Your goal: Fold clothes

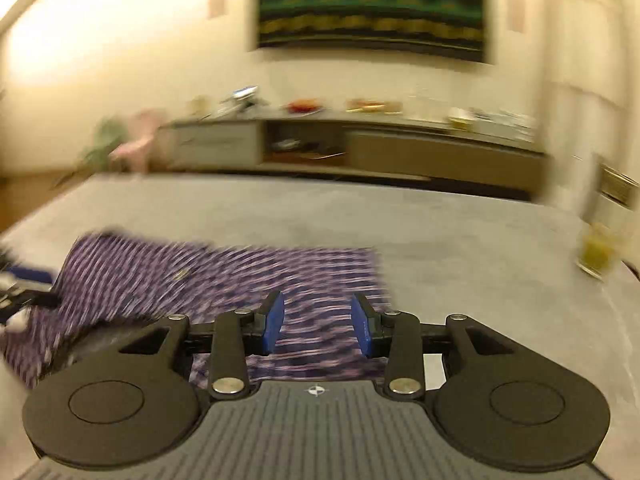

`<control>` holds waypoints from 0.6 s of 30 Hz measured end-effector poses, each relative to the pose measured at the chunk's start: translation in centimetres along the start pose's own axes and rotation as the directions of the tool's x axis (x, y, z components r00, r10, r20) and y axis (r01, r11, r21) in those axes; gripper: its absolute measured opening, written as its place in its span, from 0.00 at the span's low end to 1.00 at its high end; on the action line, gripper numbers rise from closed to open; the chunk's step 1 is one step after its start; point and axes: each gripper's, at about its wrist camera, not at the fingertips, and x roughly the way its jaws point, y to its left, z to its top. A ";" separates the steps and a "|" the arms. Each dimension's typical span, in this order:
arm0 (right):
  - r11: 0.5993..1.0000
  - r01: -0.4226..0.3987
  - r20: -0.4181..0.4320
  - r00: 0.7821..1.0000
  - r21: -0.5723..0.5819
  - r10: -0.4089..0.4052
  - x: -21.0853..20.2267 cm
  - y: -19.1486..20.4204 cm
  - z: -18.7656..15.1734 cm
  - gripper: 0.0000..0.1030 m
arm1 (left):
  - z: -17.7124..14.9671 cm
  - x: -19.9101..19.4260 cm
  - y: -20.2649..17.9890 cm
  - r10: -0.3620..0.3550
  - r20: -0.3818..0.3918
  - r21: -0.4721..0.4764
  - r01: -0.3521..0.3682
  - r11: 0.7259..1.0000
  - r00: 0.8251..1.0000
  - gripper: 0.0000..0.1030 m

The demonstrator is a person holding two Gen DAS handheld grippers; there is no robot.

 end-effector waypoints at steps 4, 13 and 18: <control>0.999 -0.038 -0.180 0.983 0.018 0.040 3.7 -1.9 -2.6 0.36 | -1.3 0.7 -0.5 0.002 -0.060 0.028 0.000 1.000 0.998 0.33; 1.000 -0.007 -0.171 0.985 -0.019 0.004 0.9 -1.9 -0.9 0.37 | -1.3 -4.1 -1.3 -0.132 0.041 0.192 0.121 0.974 0.990 0.33; 0.996 0.006 -0.186 0.982 -0.087 -0.022 1.7 -2.0 -1.6 0.38 | -3.3 -3.4 -2.8 -0.167 -0.062 0.326 0.178 0.929 0.984 0.31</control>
